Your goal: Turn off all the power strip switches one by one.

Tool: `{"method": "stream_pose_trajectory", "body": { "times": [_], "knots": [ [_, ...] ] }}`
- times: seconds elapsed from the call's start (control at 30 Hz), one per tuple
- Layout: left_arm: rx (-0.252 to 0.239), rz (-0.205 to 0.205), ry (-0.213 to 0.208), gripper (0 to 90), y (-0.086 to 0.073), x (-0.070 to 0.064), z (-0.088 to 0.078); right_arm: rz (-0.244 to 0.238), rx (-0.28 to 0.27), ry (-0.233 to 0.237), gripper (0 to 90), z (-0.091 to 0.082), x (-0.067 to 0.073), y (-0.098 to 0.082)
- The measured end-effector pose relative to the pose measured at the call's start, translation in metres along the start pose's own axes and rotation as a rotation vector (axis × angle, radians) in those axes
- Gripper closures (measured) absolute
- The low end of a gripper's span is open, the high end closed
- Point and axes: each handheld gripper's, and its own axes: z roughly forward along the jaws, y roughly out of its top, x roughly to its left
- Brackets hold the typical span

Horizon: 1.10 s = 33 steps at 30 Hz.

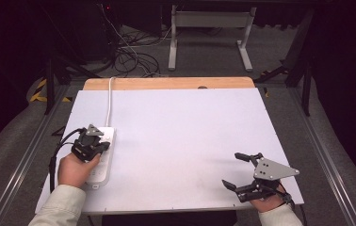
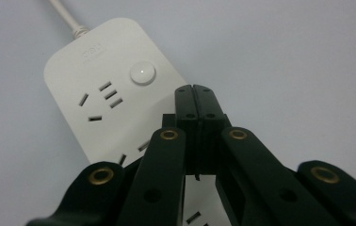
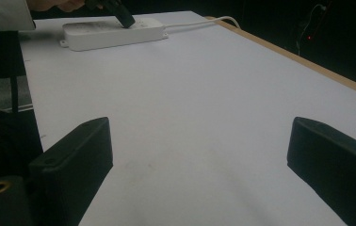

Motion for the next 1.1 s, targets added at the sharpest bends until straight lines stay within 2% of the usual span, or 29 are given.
{"method": "stream_pose_trajectory", "body": {
  "times": [0.13,0.23,0.3,0.43,0.5,0.8,0.87,0.97,1.07,1.1],
  "knots": [
    [0.001,-0.016,-0.011,90.0,-0.0003,0.0021,-0.0004,0.002,0.000,-0.001,8.0,-0.0004,0.0003,-0.0001],
    [0.007,-0.011,0.017,90.0,-0.0007,0.0031,-0.0012,0.002,-0.002,-0.002,8.0,-0.0009,0.0002,-0.0003],
    [0.000,-0.025,0.017,90.0,-0.0018,0.0034,-0.0010,0.002,-0.001,-0.001,7.9,-0.0008,-0.0001,-0.0004],
    [0.002,-0.020,0.025,90.0,-0.0020,0.0011,-0.0009,0.002,0.000,0.002,7.9,0.0000,0.0002,-0.0004],
    [-0.001,-0.032,0.017,90.0,-0.0025,0.0021,-0.0010,0.002,0.001,0.002,8.0,-0.0001,0.0003,-0.0003],
    [0.003,-0.026,0.015,90.0,-0.0022,0.0037,-0.0012,0.000,0.000,-0.002,8.0,-0.0008,-0.0001,-0.0005],
    [0.000,-0.035,0.010,90.0,-0.0032,0.0030,-0.0009,0.001,0.000,-0.003,7.9,-0.0008,-0.0001,-0.0005],
    [0.013,-0.043,0.000,90.0,-0.0028,0.0042,-0.0012,0.001,0.001,-0.001,8.0,-0.0007,0.0002,-0.0004],
    [0.014,-0.037,0.000,90.0,-0.0024,0.0043,-0.0018,-0.001,0.006,0.001,7.9,-0.0005,-0.0002,-0.0007],
    [0.001,-0.026,0.012,90.0,-0.0019,0.0034,-0.0032,0.000,0.006,0.000,7.9,-0.0003,-0.0004,-0.0008]
  ]
}}
